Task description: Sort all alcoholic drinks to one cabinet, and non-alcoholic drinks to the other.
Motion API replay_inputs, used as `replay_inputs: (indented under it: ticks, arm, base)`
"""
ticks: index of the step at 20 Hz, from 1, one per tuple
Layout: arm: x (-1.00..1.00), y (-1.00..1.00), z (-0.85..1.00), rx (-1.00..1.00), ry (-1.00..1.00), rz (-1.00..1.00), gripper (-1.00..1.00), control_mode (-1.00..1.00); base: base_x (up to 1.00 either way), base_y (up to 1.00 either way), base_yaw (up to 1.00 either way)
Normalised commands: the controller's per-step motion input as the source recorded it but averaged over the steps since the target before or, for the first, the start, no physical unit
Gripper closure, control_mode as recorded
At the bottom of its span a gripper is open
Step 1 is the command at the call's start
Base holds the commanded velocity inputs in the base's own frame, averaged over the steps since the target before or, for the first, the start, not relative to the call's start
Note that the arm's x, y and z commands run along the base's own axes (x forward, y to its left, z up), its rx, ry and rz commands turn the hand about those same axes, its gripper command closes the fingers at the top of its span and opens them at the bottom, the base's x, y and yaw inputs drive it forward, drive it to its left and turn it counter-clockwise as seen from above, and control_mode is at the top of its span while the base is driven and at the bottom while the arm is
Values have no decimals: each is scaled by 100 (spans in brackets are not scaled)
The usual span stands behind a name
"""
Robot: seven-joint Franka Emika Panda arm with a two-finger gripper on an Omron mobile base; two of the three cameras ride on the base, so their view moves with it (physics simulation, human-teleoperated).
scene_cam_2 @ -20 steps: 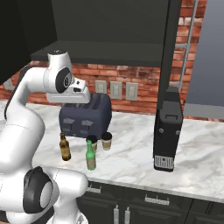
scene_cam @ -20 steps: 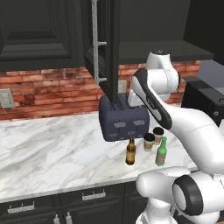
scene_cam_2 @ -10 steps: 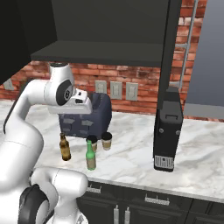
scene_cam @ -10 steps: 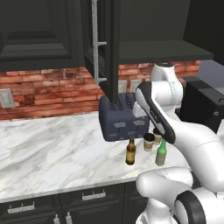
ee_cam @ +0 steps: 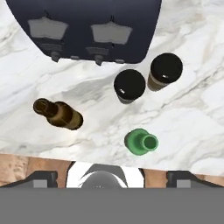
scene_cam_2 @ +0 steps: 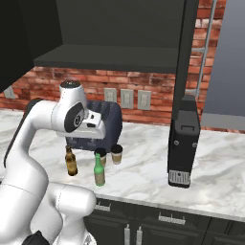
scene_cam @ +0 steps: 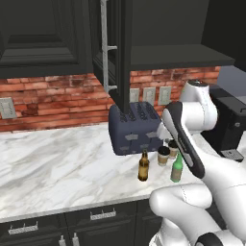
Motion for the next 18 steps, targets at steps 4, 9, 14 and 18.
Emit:
replay_inputs:
  ticks: [4,9,14,18]
  arm:
    - [-26,-24,-11,2,-3,-3,-100,-100]
    - [-21,-18,-13,0,-5,-4,-100,-100]
    - [-12,-11,-21,0,-5,-4,-100,-100]
    - [-3,-7,-26,0,-8,-2,-100,-100]
  base:
    - [0,0,0]
    - [0,0,0]
    - [0,0,0]
    - [0,0,0]
